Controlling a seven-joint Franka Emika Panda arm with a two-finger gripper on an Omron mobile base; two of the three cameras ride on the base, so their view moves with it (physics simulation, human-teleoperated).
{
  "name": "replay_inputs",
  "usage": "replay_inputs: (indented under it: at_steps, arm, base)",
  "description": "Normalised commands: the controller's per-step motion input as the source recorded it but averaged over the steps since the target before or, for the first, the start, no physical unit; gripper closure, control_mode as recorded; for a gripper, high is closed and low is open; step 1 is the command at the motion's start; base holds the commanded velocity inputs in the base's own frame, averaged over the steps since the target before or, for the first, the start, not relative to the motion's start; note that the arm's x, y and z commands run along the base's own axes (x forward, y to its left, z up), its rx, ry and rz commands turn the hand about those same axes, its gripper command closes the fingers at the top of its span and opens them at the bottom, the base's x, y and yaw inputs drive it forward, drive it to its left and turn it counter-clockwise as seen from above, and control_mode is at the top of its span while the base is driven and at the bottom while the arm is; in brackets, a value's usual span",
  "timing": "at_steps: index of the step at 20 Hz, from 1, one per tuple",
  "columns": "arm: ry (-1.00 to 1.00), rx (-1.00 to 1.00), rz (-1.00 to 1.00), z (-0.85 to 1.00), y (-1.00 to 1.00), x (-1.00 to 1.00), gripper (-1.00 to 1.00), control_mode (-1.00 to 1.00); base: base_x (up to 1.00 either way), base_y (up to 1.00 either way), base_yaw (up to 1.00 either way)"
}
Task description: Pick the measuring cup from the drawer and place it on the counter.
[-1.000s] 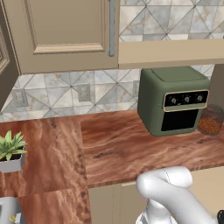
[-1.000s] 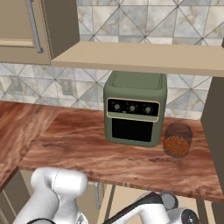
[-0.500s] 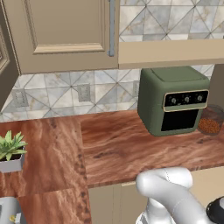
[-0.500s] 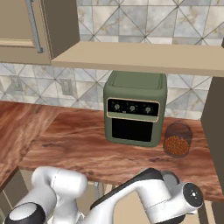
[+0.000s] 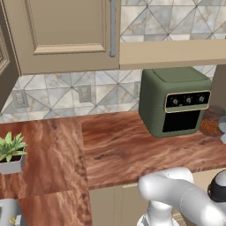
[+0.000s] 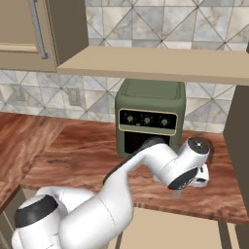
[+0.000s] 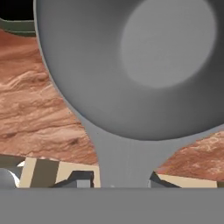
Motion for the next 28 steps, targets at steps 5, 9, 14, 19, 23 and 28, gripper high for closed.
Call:
replay_inputs:
  at_steps: [5,9,14,19,23,28]
  arm:
    - [0.05,-0.10,0.00,-0.29,0.58,0.97,1.00,-1.00]
    - [-0.01,-0.05,0.00,-0.57,0.59,0.63,1.00,-1.00]
    - [-0.14,0.00,0.07,-0.95,0.25,-0.02,1.00,-1.00]
    - [-0.21,0.00,0.05,-0.82,0.11,-0.21,1.00,-1.00]
    - [-0.21,0.00,0.02,-0.39,0.21,-0.41,-1.00,-1.00]
    - [-0.16,0.00,0.00,-0.10,0.08,-0.19,-1.00,-1.00]
  base:
    - [0.00,0.00,0.00]
    - [0.00,0.00,0.00]
    - [0.00,0.00,0.00]
    - [0.00,0.00,0.00]
    - [0.00,0.00,0.00]
    - [0.00,0.00,0.00]
